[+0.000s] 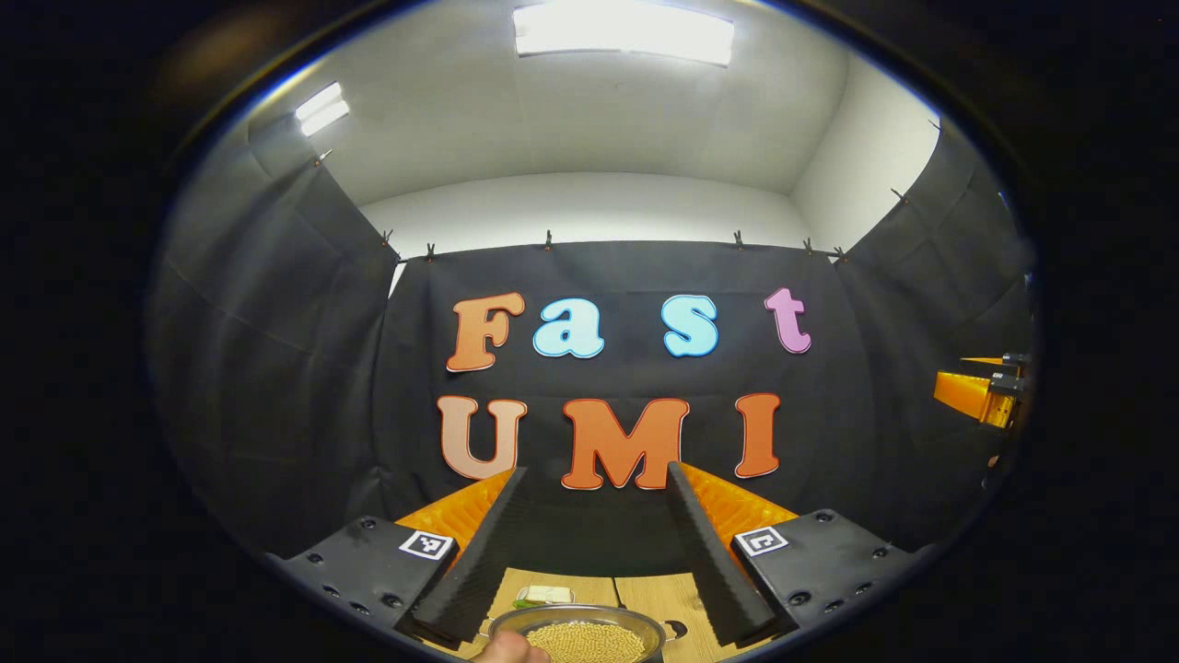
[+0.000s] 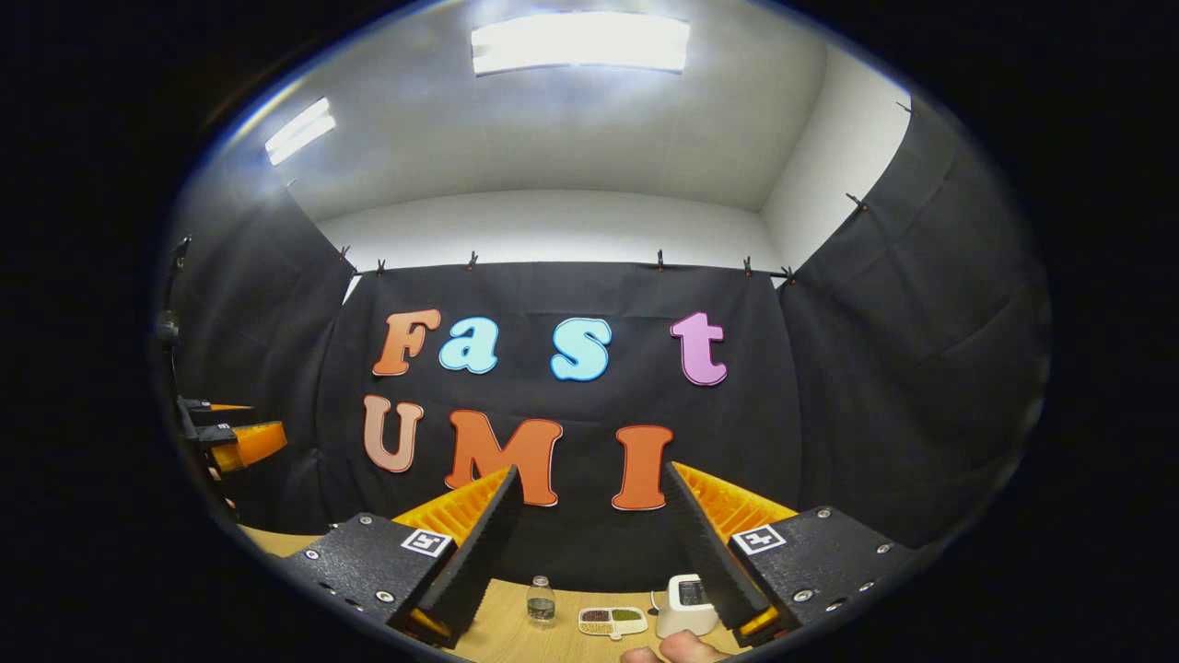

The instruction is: First push the handle of the pot to place it horizontally, then grasp the pot with both hands and set it on the induction cooktop.

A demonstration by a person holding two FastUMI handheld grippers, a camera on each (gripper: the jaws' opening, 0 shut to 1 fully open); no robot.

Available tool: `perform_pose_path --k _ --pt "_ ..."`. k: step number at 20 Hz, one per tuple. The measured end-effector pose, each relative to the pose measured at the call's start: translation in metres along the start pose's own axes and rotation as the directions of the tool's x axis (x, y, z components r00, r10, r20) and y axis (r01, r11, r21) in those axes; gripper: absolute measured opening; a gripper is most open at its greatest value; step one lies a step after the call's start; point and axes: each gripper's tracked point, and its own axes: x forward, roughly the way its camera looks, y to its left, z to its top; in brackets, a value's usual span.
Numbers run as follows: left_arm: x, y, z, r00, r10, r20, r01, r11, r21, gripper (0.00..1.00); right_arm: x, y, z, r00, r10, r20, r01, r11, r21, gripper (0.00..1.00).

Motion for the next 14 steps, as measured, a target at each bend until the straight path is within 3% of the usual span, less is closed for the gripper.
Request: perform_pose_path --k 1,14 --pt "0.000 0.001 0.001 1.000 0.001 0.001 -0.001 1.000 0.003 0.99 0.000 0.002 0.003 1.000 0.002 0.005 -0.002 1.000 -0.002 0.95" --pt "0.009 0.024 -0.011 0.999 0.048 -0.021 -0.047 0.998 0.032 0.97 0.004 0.007 0.002 1.000 0.011 -0.006 -0.011 1.000 -0.027 0.95"
